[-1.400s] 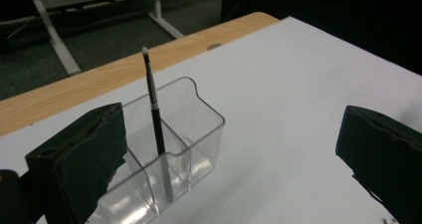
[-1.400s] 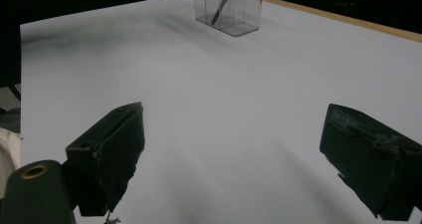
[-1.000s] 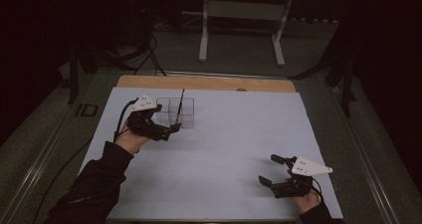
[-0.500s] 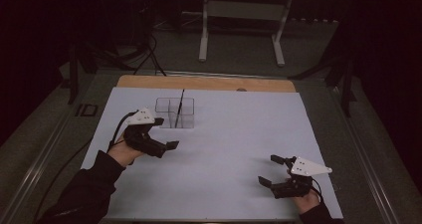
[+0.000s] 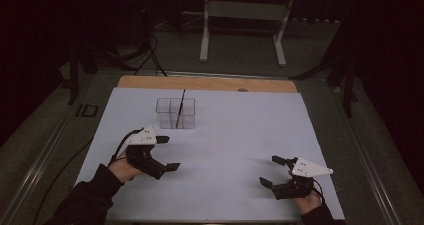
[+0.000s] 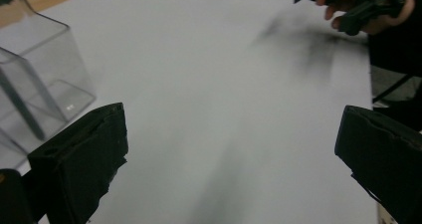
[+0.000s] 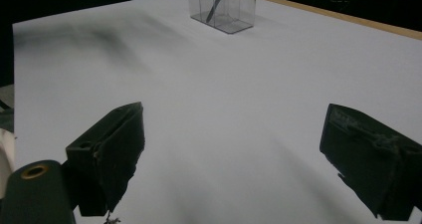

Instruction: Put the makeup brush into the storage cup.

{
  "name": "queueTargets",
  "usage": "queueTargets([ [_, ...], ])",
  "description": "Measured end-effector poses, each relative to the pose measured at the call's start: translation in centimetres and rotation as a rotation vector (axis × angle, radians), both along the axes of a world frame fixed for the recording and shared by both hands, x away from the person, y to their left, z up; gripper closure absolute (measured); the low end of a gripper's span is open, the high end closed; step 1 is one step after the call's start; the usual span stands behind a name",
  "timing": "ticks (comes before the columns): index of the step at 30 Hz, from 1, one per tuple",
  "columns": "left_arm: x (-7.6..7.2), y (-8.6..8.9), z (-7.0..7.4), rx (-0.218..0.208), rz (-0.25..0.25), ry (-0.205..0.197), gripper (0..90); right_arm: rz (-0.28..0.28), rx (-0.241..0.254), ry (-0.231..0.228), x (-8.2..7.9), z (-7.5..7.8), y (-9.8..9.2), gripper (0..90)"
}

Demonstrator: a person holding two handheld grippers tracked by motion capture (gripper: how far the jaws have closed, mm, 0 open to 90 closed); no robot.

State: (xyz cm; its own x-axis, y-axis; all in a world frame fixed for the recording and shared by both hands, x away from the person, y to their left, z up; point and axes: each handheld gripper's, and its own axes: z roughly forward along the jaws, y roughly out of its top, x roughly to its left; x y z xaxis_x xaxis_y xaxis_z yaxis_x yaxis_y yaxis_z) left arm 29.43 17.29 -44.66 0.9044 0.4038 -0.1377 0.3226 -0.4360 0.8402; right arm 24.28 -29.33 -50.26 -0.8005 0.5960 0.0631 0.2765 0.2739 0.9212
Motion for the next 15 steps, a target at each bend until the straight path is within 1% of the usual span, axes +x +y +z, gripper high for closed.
queueTargets([
  [1,-0.4,0.0,-0.3,0.001,-0.023,-0.005,1.4,-0.001,-0.003,-0.002,0.0,0.0,0.0,10.5],
  [3,-0.8,-0.1,-0.7,0.008,-0.037,0.0,1.4,-0.001,-0.001,-0.001,0.0,0.0,0.0,10.5],
  [4,-1.0,-0.1,-0.9,0.019,-0.045,0.003,1.4,-0.002,0.001,0.0,0.0,0.0,0.0,10.5],
  [5,-1.2,-0.1,-1.1,0.028,-0.047,0.004,1.4,-0.002,0.001,0.0,0.0,0.0,0.0,10.5],
  [7,-1.3,0.0,-1.3,0.029,-0.049,0.001,1.4,-0.002,0.002,-0.001,0.0,0.0,0.0,10.5],
  [11,-2.2,0.3,-2.6,0.001,-0.055,0.012,1.4,-0.002,0.0,-0.001,-0.1,0.1,0.0,10.5],
  [15,-2.6,0.6,-3.6,0.003,-0.043,0.024,1.4,-0.004,-0.007,-0.002,-0.1,0.0,0.0,10.5],
])
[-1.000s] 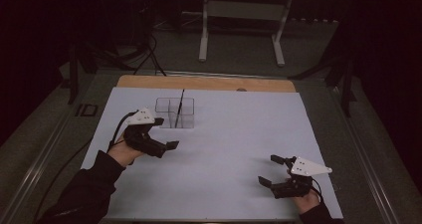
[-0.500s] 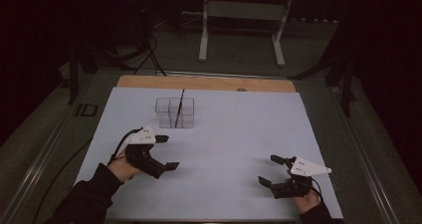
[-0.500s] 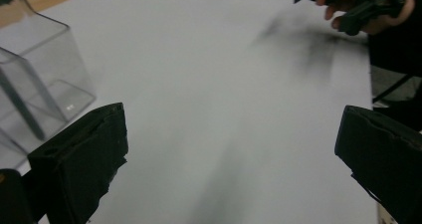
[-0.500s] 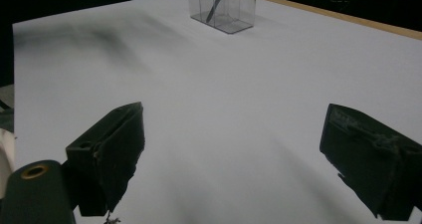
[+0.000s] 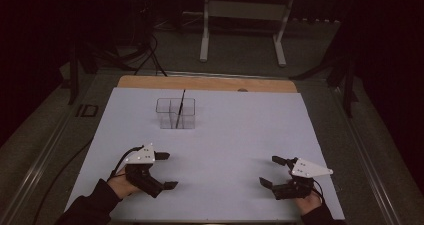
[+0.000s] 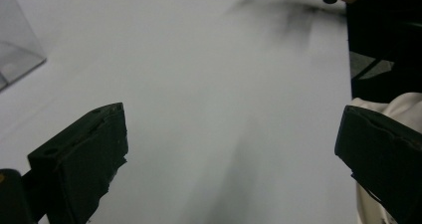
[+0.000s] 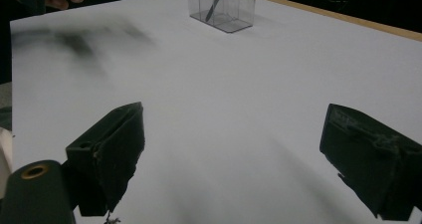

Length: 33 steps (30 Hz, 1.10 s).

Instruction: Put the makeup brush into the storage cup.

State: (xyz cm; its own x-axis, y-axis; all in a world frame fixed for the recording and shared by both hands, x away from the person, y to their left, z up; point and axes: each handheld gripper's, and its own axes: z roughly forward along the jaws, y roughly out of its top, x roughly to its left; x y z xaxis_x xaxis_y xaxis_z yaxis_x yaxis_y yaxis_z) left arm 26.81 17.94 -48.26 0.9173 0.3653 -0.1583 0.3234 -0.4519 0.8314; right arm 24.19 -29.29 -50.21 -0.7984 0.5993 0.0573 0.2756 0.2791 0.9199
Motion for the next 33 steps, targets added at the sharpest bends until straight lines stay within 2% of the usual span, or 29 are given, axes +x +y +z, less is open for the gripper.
queueTargets([
  [10,-1.1,0.9,-1.0,-0.018,0.027,-0.004,1.4,0.002,0.001,0.003,0.0,0.0,0.0,10.5],
  [22,-2.0,2.2,-2.1,0.03,0.062,0.011,1.4,0.009,-0.001,-0.003,-0.1,0.1,0.1,10.5],
  [23,-2.0,2.8,-2.3,-0.002,0.092,0.035,1.4,0.008,0.0,-0.002,-0.1,0.1,0.1,10.5],
  [24,-2.0,3.0,-2.4,-0.006,0.096,0.046,1.4,0.008,0.001,-0.002,-0.1,0.1,0.1,10.5],
  [33,-2.1,3.7,-2.9,-0.025,0.121,0.04,1.4,0.007,-0.002,-0.003,-0.1,0.1,0.1,10.5],
])
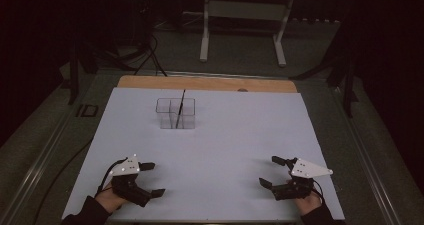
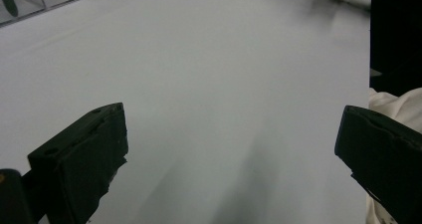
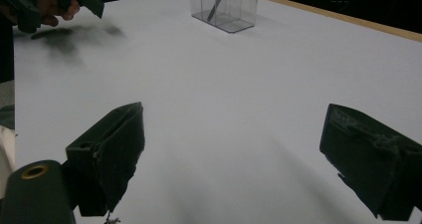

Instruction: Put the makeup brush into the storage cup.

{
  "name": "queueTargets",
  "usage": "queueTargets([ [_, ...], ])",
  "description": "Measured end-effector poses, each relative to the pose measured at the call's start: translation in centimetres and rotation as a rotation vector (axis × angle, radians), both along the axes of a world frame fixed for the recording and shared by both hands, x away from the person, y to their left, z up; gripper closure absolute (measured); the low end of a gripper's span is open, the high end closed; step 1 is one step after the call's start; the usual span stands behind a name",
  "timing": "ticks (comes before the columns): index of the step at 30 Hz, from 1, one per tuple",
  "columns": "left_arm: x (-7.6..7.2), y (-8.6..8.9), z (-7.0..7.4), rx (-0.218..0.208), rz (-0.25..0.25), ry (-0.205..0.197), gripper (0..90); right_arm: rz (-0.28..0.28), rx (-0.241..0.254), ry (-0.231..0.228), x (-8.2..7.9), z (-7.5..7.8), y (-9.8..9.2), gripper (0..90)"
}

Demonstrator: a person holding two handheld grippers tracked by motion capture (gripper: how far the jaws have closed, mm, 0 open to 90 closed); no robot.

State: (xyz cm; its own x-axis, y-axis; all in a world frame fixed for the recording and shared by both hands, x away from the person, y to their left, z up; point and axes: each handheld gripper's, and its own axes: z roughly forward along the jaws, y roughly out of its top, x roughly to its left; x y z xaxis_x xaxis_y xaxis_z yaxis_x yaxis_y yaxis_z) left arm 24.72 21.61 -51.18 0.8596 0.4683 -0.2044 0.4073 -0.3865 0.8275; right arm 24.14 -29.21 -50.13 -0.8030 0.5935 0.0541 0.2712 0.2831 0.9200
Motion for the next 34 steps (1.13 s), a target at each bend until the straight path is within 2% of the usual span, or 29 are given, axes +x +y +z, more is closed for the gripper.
queueTargets([
  [5,0.0,0.08,-0.15,-0.017,0.001,-0.023,1.4,-0.003,0.005,0.005,0.02,-0.02,-0.06,10.5],
  [12,-0.1,0.12,-0.34,-0.018,-0.001,-0.019,1.4,-0.002,0.005,0.016,0.12,-0.13,0.01,10.5],
  [16,-0.08,0.23,-0.34,-0.018,0.003,-0.031,1.4,-0.002,0.004,0.017,0.12,-0.13,-0.05,10.5],
  [20,-0.11,0.14,-0.6,-0.005,-0.007,-0.031,1.4,-0.002,0.001,0.018,0.14,-0.15,-0.02,10.5],
  [34,-0.24,0.04,-0.45,-0.024,-0.019,-0.044,1.4,-0.003,-0.004,0.015,0.12,-0.14,0.02,10.5],
])
